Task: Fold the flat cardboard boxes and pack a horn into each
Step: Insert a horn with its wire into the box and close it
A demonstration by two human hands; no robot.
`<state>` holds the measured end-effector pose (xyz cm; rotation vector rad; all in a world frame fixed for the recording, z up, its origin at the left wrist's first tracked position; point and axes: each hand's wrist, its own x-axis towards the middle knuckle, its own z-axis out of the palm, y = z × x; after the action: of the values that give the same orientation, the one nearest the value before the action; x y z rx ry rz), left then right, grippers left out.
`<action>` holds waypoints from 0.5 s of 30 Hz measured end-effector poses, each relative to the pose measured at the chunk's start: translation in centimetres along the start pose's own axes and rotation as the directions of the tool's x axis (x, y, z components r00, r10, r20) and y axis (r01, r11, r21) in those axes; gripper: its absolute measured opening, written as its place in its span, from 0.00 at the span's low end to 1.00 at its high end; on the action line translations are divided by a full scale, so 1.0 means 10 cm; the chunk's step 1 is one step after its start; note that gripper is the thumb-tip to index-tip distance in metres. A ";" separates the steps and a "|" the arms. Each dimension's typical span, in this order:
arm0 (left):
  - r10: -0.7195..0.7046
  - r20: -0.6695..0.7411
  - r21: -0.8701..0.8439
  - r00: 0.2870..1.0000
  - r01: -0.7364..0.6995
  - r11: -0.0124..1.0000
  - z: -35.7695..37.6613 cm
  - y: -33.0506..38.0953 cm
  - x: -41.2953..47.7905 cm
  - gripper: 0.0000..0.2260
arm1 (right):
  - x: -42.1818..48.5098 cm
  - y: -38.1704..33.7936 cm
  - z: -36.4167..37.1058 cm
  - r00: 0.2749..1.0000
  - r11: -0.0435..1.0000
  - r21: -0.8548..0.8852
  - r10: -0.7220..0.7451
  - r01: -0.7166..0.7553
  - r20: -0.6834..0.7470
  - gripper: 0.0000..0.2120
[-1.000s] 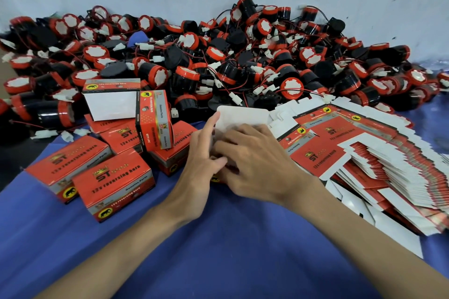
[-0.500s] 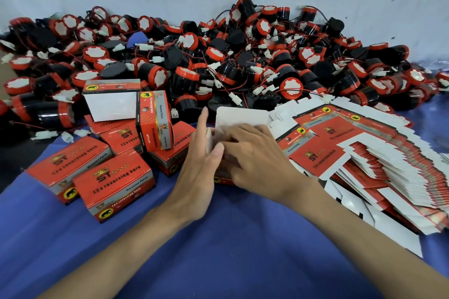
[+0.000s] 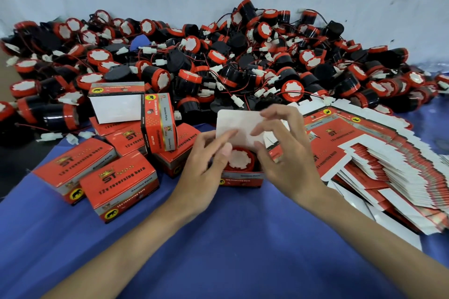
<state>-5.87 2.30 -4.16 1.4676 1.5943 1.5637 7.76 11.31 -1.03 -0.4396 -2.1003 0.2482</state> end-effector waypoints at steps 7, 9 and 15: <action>-0.037 0.074 -0.037 0.997 0.040 0.999 0.00 0.03 0.01 0.17 | -0.28 -0.06 -0.04 0.973 0.897 0.380 0.191 -0.226 0.126 0.04; -0.052 0.036 -0.070 0.998 0.054 0.996 0.00 0.01 0.00 0.20 | -0.33 -0.08 -0.03 0.961 0.878 0.396 0.219 -0.269 0.166 0.07; -0.036 0.017 -0.113 0.999 0.038 0.993 0.01 -0.04 0.04 0.30 | -0.27 -0.09 0.01 0.893 0.769 0.453 0.376 -0.450 0.249 0.13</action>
<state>-6.02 2.80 -4.44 1.3788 1.4903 1.5914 8.81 9.44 -2.82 -0.5763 -1.9500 1.0941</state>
